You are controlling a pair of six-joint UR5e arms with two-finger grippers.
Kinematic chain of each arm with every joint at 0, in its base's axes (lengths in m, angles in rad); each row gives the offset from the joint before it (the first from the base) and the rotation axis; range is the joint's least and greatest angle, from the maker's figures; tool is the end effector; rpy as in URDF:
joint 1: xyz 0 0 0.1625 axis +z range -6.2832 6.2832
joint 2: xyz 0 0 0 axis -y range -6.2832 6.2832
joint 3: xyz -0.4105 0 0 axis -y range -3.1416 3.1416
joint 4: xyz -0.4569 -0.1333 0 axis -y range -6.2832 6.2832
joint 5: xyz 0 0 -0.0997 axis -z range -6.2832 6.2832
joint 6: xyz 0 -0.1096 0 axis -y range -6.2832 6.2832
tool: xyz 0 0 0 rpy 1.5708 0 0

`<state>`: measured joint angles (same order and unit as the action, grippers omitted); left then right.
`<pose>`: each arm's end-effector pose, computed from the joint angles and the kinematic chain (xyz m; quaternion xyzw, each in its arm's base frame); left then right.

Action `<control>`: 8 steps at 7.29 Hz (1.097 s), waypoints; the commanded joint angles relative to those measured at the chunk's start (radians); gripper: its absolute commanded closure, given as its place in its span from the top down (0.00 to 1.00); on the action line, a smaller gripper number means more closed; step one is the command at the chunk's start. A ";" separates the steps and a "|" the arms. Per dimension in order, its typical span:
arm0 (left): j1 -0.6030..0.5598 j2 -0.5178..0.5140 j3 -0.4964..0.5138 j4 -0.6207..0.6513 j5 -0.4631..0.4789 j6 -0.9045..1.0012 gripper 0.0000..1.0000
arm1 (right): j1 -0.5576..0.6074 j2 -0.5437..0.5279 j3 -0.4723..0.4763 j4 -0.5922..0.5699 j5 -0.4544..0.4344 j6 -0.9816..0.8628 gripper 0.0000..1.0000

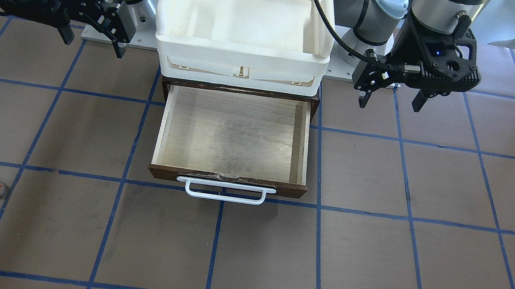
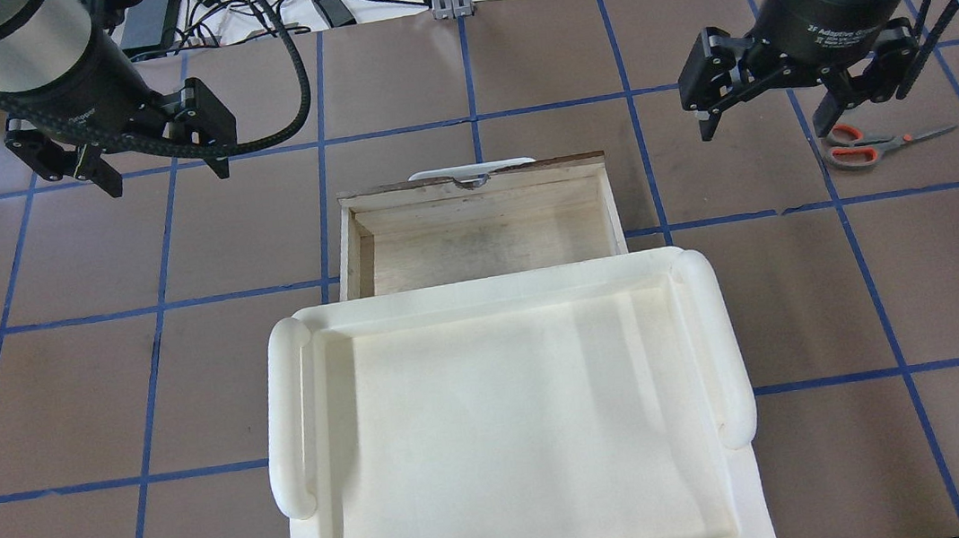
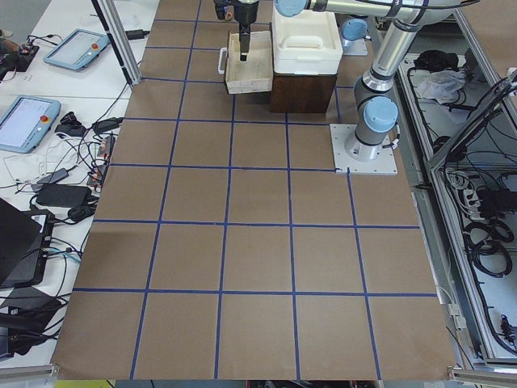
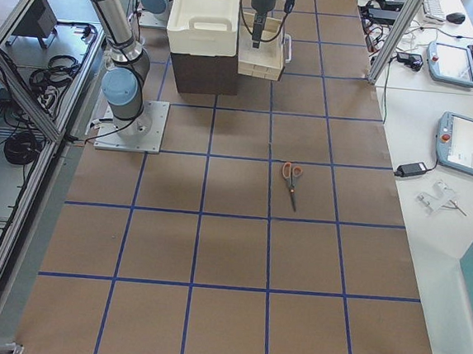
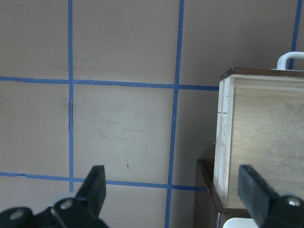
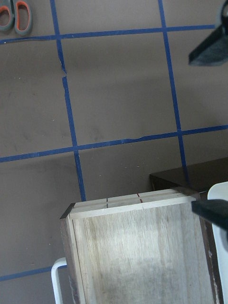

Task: Put scissors in drawer and close it
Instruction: 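Raise the right gripper and move it toward the grey-orange scissors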

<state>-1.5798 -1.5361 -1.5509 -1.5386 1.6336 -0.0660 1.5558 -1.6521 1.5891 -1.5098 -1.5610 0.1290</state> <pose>-0.1314 -0.5496 0.4974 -0.0298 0.9981 -0.0445 0.0297 0.1265 -0.5245 0.4910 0.0719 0.9974 -0.0007 0.0049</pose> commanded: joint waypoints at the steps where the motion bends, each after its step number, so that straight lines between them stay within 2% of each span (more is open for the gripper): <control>1: 0.001 0.001 0.002 0.002 -0.001 0.000 1.00 | 0.000 0.000 0.000 0.003 0.001 0.000 1.00; 6: 0.004 -0.004 -0.001 0.005 -0.009 0.000 1.00 | -0.002 -0.008 0.000 -0.009 0.015 0.009 1.00; 8: 0.000 -0.018 -0.002 0.046 -0.076 -0.002 1.00 | 0.000 -0.011 -0.001 0.000 0.015 0.020 1.00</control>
<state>-1.5788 -1.5484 -1.5520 -1.5092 1.5913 -0.0664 1.5545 -1.6596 1.5881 -1.5127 -1.5463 0.1430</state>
